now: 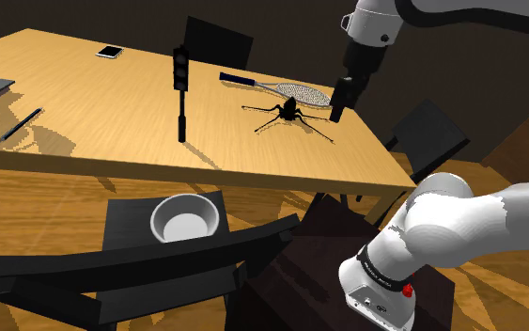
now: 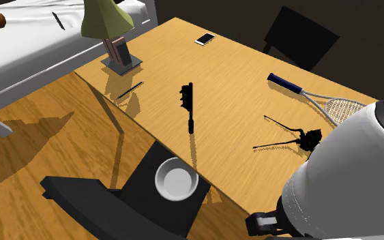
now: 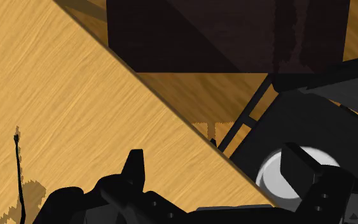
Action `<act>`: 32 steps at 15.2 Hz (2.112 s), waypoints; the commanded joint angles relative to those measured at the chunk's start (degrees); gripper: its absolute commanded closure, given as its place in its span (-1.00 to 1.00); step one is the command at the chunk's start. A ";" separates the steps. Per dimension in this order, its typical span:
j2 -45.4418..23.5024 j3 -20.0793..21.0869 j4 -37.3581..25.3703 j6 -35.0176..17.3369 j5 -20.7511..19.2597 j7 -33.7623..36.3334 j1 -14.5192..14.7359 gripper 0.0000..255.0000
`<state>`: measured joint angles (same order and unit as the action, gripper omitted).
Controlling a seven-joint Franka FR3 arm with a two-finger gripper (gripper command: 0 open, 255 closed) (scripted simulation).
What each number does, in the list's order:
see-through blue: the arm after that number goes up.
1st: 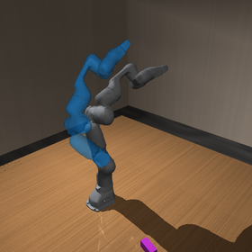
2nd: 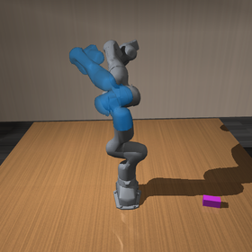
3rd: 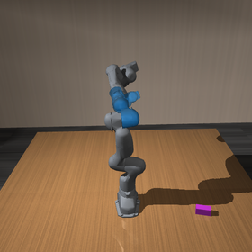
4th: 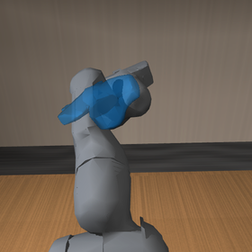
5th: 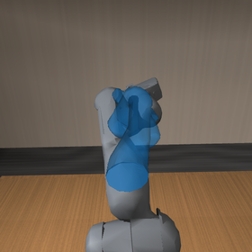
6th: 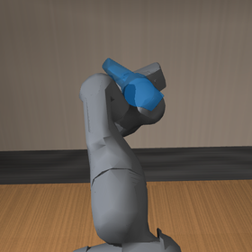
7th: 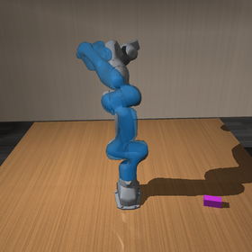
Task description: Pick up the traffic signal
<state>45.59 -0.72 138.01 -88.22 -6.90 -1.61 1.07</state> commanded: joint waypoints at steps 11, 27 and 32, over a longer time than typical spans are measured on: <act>-14.25 8.04 -4.70 -15.86 3.78 14.80 0.37 -1.00; -43.64 17.93 -28.82 -29.34 -5.94 39.60 -1.17 -1.00; -53.95 18.81 -40.93 -28.96 -12.10 46.96 0.29 -1.00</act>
<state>-5.78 17.90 100.31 -117.63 -17.52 43.66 0.88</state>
